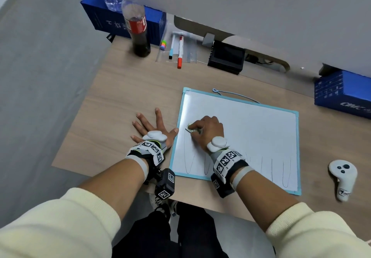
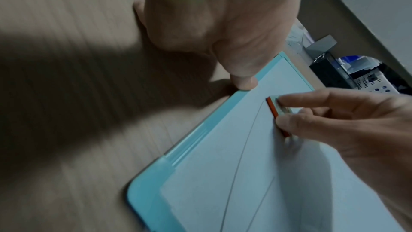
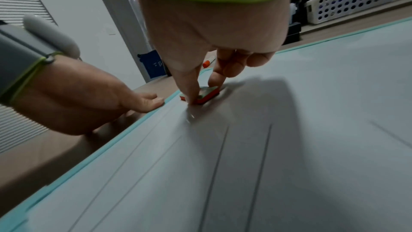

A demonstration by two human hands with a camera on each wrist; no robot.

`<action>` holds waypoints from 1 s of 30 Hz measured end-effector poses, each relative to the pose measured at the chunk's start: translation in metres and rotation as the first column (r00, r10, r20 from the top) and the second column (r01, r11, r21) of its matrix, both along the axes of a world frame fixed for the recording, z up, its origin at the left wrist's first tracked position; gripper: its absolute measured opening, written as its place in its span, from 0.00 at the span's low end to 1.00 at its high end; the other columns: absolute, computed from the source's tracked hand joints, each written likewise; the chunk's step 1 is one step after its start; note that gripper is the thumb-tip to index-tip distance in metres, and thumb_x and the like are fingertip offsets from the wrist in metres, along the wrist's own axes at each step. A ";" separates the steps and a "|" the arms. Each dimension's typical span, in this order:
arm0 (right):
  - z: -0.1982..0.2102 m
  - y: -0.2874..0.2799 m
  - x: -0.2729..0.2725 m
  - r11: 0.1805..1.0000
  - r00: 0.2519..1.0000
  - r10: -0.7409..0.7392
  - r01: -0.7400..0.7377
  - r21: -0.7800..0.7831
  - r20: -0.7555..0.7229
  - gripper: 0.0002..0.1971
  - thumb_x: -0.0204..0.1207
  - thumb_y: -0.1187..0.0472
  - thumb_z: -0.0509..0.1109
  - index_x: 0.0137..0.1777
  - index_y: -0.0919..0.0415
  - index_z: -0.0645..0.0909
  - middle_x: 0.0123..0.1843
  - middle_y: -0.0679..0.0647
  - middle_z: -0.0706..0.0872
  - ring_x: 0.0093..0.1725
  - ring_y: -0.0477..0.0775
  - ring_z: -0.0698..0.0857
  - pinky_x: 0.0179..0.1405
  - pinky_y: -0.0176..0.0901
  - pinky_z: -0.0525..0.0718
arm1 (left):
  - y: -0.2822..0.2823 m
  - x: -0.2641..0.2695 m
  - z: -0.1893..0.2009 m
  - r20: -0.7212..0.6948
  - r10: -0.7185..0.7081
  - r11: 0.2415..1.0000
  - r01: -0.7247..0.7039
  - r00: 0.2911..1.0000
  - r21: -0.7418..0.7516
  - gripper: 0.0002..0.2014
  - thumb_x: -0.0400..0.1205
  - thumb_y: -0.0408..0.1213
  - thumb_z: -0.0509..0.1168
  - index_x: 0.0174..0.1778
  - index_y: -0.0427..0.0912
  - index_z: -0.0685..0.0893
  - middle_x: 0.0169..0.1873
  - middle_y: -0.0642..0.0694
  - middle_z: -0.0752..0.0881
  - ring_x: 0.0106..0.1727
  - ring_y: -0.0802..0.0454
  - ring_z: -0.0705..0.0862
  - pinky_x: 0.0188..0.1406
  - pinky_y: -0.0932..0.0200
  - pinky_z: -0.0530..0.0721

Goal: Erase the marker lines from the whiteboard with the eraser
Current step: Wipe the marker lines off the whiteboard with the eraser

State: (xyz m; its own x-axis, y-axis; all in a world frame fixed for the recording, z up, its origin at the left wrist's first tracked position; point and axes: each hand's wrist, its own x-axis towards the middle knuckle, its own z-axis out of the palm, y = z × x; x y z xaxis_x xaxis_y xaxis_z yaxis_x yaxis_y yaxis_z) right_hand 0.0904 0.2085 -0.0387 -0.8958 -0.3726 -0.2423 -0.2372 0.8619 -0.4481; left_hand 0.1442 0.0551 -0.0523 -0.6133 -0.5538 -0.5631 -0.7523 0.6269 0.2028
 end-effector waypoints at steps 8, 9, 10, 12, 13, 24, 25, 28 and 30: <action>0.003 0.006 0.035 0.985 0.983 0.172 -0.173 0.007 0.070 0.09 0.67 0.53 0.75 0.46 0.41 0.89 0.43 0.47 0.85 0.48 0.57 0.78 0.42 0.47 0.71 | -0.003 0.004 -0.002 -0.023 -0.017 1.000 0.017 1.000 0.020 0.48 0.77 0.70 0.59 0.84 0.65 0.33 0.82 0.36 0.27 0.83 0.32 0.31 0.75 0.22 0.45; 0.002 0.002 0.026 0.989 0.988 0.144 -0.145 0.013 0.050 0.09 0.68 0.54 0.74 0.47 0.41 0.89 0.44 0.48 0.86 0.49 0.57 0.78 0.42 0.46 0.70 | -0.002 0.003 -0.001 -0.022 -0.022 1.000 0.022 1.000 0.018 0.48 0.77 0.70 0.59 0.84 0.65 0.33 0.82 0.36 0.27 0.83 0.32 0.31 0.75 0.22 0.45; 0.003 -0.003 0.017 0.994 0.993 0.108 -0.109 0.010 0.036 0.09 0.68 0.54 0.74 0.48 0.42 0.89 0.46 0.49 0.86 0.50 0.57 0.78 0.43 0.46 0.69 | -0.001 0.003 -0.001 -0.018 -0.023 1.000 0.023 1.000 0.016 0.48 0.77 0.70 0.58 0.84 0.65 0.33 0.82 0.36 0.27 0.83 0.32 0.31 0.76 0.23 0.45; 0.002 -0.006 0.006 0.998 0.997 0.068 -0.068 -0.004 0.024 0.10 0.69 0.56 0.74 0.49 0.43 0.89 0.48 0.50 0.86 0.52 0.57 0.77 0.45 0.46 0.69 | -0.002 0.002 -0.001 -0.002 -0.024 1.000 0.024 1.000 0.013 0.48 0.77 0.70 0.58 0.83 0.65 0.32 0.82 0.36 0.26 0.83 0.32 0.30 0.76 0.23 0.45; 0.003 -0.004 0.008 0.997 0.997 0.075 -0.075 -0.003 0.031 0.10 0.68 0.56 0.75 0.49 0.43 0.89 0.47 0.51 0.86 0.52 0.58 0.77 0.45 0.46 0.70 | -0.001 0.002 -0.001 0.006 -0.023 1.000 0.023 1.000 0.018 0.48 0.77 0.70 0.58 0.83 0.65 0.32 0.82 0.36 0.26 0.83 0.32 0.30 0.76 0.22 0.45; 0.003 0.013 0.013 1.000 1.000 0.027 -0.027 0.006 0.003 0.10 0.69 0.56 0.74 0.49 0.44 0.89 0.48 0.52 0.86 0.52 0.59 0.77 0.46 0.49 0.74 | -0.002 0.000 -0.007 0.001 -0.011 1.000 0.011 1.000 0.003 0.50 0.76 0.71 0.59 0.83 0.66 0.33 0.82 0.36 0.27 0.83 0.32 0.31 0.76 0.21 0.46; 0.003 0.012 0.018 0.999 0.999 0.047 -0.047 0.010 -0.002 0.10 0.69 0.56 0.74 0.49 0.45 0.89 0.47 0.52 0.86 0.51 0.60 0.77 0.45 0.49 0.74 | -0.001 0.000 -0.006 0.009 -0.018 1.000 0.018 1.000 0.008 0.49 0.76 0.71 0.59 0.83 0.66 0.32 0.82 0.36 0.27 0.83 0.32 0.31 0.76 0.21 0.46; 0.002 0.015 0.047 0.989 0.989 0.149 -0.149 0.004 0.023 0.08 0.68 0.55 0.76 0.46 0.45 0.90 0.43 0.51 0.86 0.48 0.60 0.78 0.42 0.50 0.76 | -0.003 0.001 -0.007 0.023 -0.014 1.000 0.014 1.000 0.003 0.49 0.76 0.71 0.59 0.83 0.65 0.32 0.82 0.36 0.26 0.83 0.32 0.31 0.76 0.22 0.45; 0.004 0.029 0.053 0.987 0.987 0.156 -0.157 0.029 0.031 0.06 0.68 0.54 0.75 0.45 0.44 0.90 0.42 0.49 0.86 0.46 0.59 0.78 0.40 0.48 0.74 | -0.003 0.000 -0.009 0.022 -0.012 1.000 0.012 1.000 -0.001 0.49 0.76 0.71 0.59 0.83 0.66 0.32 0.82 0.37 0.27 0.83 0.32 0.31 0.77 0.22 0.45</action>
State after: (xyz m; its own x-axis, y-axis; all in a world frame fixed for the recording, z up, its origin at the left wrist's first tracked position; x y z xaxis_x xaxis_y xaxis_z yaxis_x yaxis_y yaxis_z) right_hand 0.1437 0.2380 -0.0348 -0.8195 -0.4998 -0.2804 -0.3582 0.8286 -0.4301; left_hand 0.1442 0.0518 -0.0611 -0.6074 -0.5469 -0.5761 -0.7488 0.6363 0.1854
